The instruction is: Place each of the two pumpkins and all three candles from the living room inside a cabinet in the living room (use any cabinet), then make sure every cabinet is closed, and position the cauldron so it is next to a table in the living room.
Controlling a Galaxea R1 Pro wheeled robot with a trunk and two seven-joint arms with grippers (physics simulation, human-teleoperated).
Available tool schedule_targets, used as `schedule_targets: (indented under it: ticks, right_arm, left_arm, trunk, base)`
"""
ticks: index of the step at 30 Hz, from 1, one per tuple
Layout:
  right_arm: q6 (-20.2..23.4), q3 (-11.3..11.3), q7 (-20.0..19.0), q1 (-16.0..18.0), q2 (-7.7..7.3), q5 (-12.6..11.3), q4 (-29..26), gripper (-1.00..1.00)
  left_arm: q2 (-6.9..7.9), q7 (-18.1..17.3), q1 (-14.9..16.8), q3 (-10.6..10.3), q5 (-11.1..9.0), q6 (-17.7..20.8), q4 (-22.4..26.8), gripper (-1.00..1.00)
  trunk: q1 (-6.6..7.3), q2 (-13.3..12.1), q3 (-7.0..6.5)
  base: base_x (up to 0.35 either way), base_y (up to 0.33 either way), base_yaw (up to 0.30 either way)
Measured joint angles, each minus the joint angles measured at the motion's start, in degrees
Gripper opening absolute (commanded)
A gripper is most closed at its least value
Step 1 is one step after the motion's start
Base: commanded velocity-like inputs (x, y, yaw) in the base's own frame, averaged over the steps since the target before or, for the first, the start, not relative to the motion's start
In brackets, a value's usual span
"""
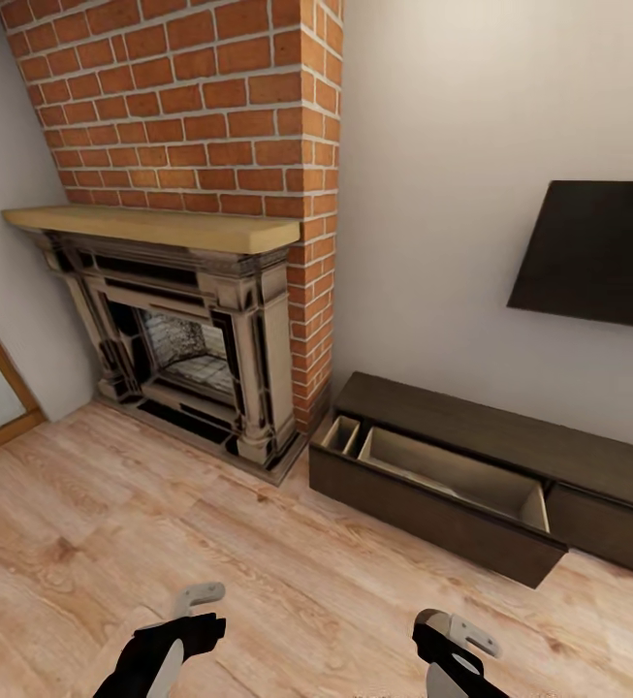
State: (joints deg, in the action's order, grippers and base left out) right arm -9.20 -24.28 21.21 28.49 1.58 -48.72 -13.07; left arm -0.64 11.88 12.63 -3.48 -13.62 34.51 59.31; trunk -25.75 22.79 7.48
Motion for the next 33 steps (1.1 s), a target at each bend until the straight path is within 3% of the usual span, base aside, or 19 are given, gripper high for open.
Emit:
schedule_targets:
  ticks: [27,33]
  right_arm:
    - [0.04,0.0,0.0,0.0,0.0,-0.06,0.06,-1.0]
    - [0.0,-0.02,-0.02,0.02,0.01,0.1,0.07,-1.0]
  left_arm:
    - [-0.17,0.09,0.0,0.31,-0.1,0.44,0.53,1.0]
    - [-0.17,0.14,-0.02,0.33,-0.03,0.45,0.55,1.0]
  trunk:
    - [0.0,0.0,0.0]
    - [0.0,0.0,0.0]
  base:
    - [0.0,0.0,-0.283]
    - [0.0,0.0,-0.088]
